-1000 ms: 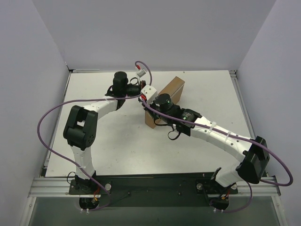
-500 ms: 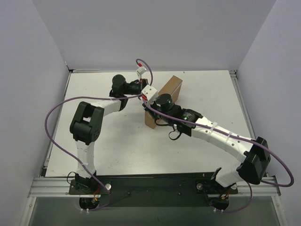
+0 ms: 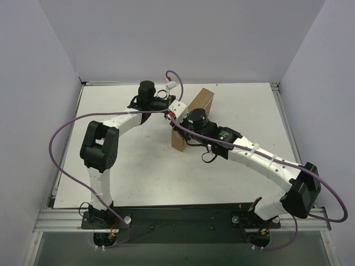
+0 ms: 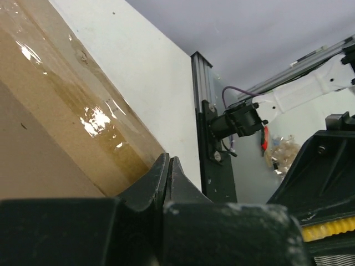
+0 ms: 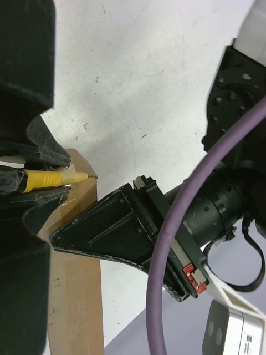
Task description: Unpack the express box
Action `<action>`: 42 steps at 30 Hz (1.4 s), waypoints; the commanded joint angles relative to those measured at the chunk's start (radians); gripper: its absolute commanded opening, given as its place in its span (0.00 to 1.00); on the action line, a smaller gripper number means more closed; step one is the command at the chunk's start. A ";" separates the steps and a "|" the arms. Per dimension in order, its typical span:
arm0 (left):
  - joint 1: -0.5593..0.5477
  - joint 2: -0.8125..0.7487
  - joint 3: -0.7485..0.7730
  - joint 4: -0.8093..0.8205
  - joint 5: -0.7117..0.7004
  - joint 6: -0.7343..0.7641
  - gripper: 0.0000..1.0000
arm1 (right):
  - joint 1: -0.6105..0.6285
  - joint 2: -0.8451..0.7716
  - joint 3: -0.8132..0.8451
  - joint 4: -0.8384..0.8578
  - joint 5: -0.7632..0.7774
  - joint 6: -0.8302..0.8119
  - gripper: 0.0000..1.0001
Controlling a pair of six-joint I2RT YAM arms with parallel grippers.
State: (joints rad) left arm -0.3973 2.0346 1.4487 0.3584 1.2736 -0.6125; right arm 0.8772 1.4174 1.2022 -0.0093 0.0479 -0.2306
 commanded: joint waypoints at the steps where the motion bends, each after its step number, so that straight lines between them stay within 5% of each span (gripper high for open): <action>1: 0.000 0.041 0.084 -0.614 -0.129 0.494 0.00 | -0.053 -0.018 -0.004 -0.122 -0.175 -0.058 0.00; 10: -0.006 0.062 0.108 -0.818 -0.191 0.717 0.00 | -0.149 -0.012 0.026 -0.201 -0.382 -0.208 0.00; 26: -0.011 0.084 0.128 -0.964 -0.207 0.865 0.00 | -0.253 -0.005 0.074 -0.363 -0.499 -0.231 0.00; 42: -0.014 0.127 0.148 -1.046 -0.218 0.971 0.00 | -0.352 0.060 0.161 -0.527 -0.730 -0.492 0.00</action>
State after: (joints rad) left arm -0.4194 2.0327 1.6661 -0.4957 1.3003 0.2615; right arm 0.5781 1.4445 1.3281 -0.3016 -0.6521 -0.6086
